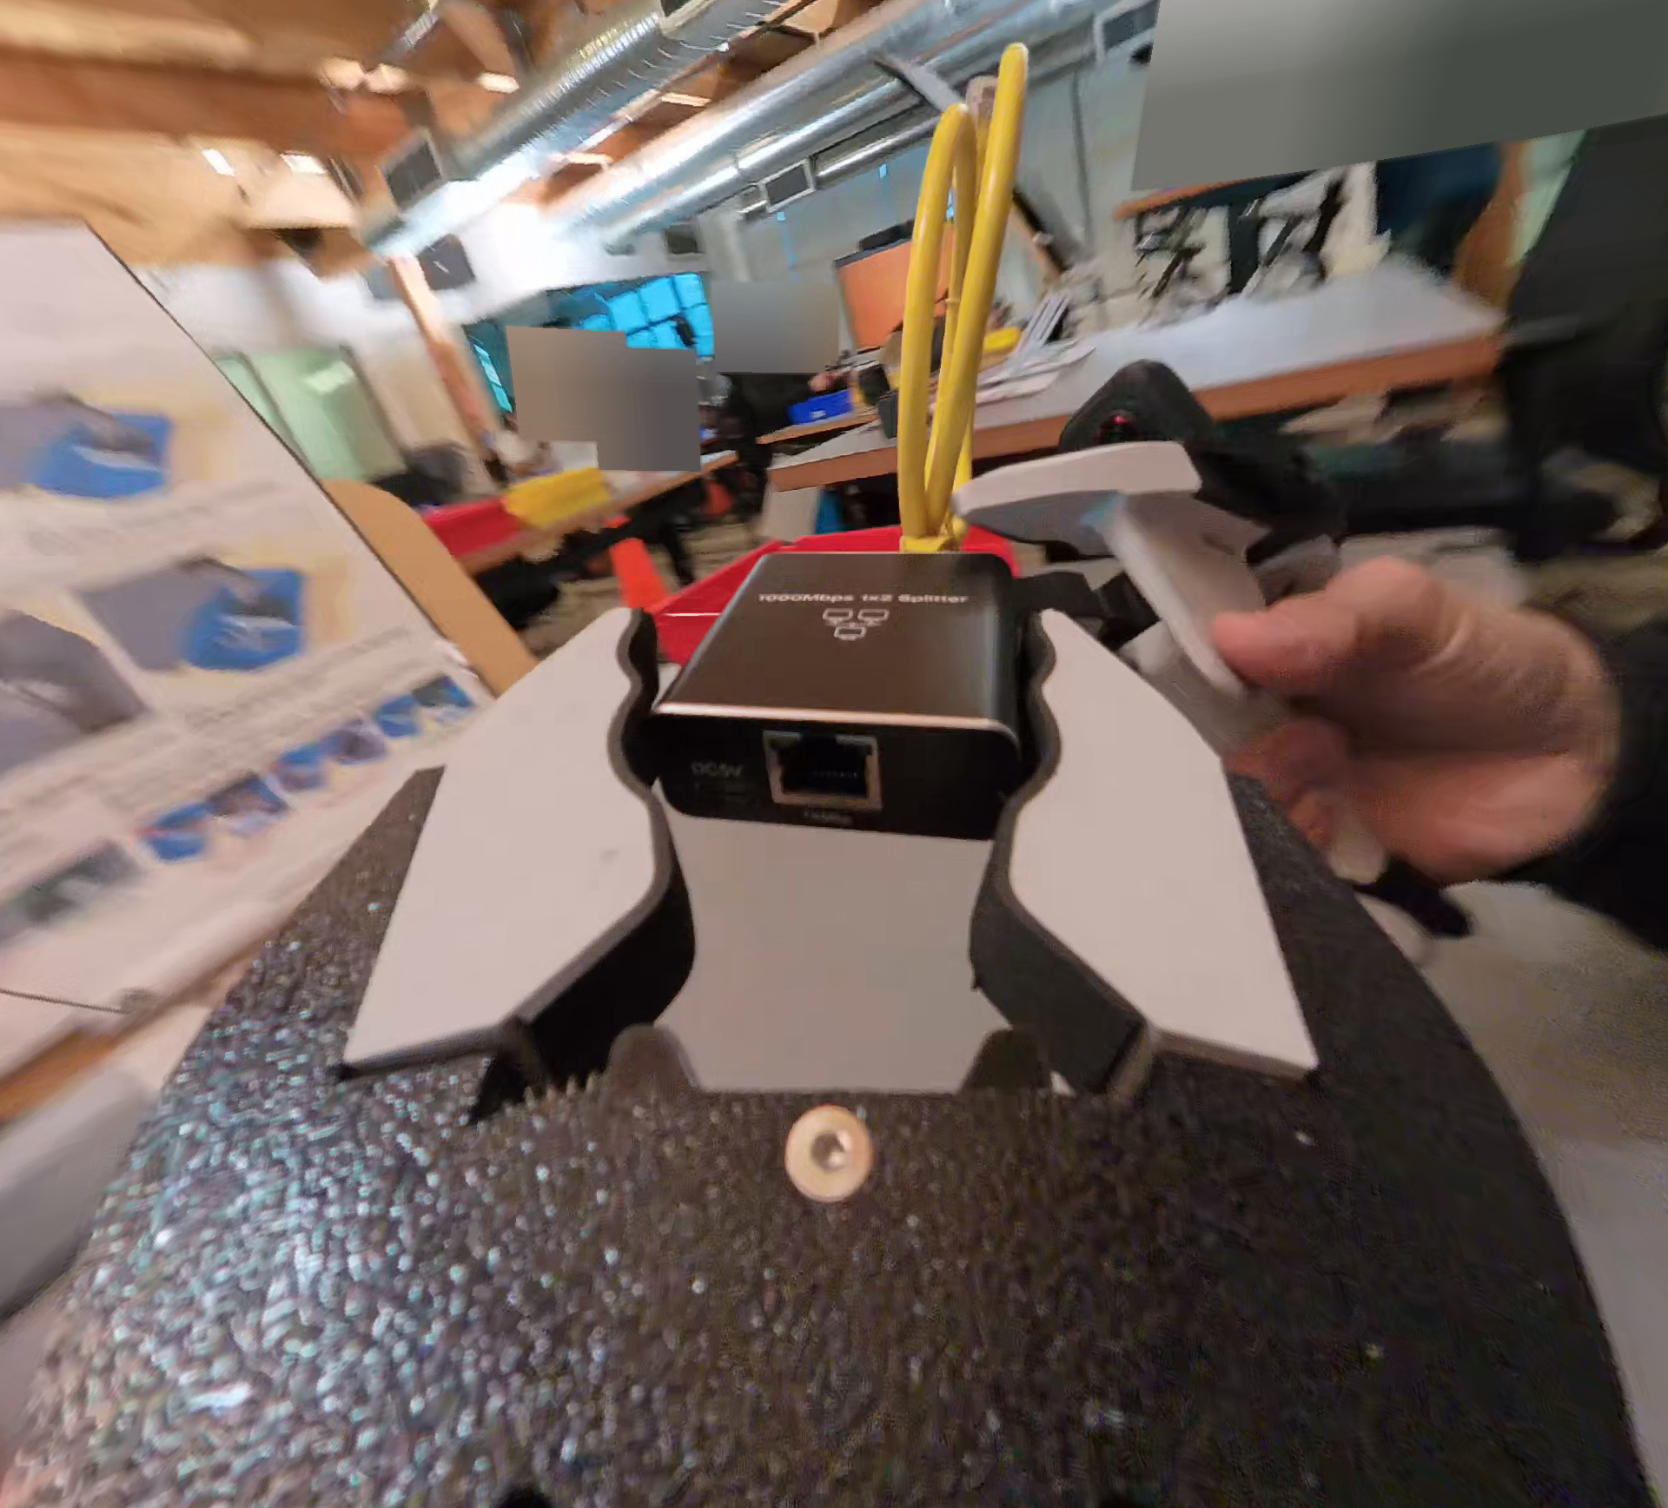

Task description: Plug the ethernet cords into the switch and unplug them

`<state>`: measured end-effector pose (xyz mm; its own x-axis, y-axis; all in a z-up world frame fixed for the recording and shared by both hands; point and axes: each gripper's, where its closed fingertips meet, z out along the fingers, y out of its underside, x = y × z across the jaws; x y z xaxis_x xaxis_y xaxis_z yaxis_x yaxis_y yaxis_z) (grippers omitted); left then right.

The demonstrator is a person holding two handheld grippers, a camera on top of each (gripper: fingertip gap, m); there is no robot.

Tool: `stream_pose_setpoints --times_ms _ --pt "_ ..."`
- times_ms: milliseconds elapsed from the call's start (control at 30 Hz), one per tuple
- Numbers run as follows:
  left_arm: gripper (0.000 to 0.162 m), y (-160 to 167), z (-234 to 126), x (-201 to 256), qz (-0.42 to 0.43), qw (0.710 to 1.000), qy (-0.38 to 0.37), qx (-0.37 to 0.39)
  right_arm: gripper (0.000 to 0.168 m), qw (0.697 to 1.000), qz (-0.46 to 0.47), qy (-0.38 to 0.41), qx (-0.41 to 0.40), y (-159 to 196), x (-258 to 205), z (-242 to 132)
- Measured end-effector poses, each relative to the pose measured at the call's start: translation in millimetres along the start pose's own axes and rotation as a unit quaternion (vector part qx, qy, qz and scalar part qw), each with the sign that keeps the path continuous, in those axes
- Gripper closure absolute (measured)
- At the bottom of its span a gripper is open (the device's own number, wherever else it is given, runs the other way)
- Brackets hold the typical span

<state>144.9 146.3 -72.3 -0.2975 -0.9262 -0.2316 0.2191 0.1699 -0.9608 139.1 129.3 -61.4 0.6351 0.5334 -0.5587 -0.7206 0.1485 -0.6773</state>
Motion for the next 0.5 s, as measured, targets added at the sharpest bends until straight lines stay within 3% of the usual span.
stream_pose_setpoints --times_ms 67,200,500 --pt "0.086 -2 0 1 0.096 0.995 -0.030 -0.011 0.147 1.000 0.027 -0.002 0.009 -1 3 -1" --pt "0.085 -5 -2 1 0.251 0.965 -0.077 -0.024 0.149 0.999 0.037 -0.010 0.012 -2 0 -2" --pt "0.085 -14 -7 0 0.348 0.931 -0.111 0.000 0.152 0.998 0.038 -0.058 -0.006 4 -14 1"
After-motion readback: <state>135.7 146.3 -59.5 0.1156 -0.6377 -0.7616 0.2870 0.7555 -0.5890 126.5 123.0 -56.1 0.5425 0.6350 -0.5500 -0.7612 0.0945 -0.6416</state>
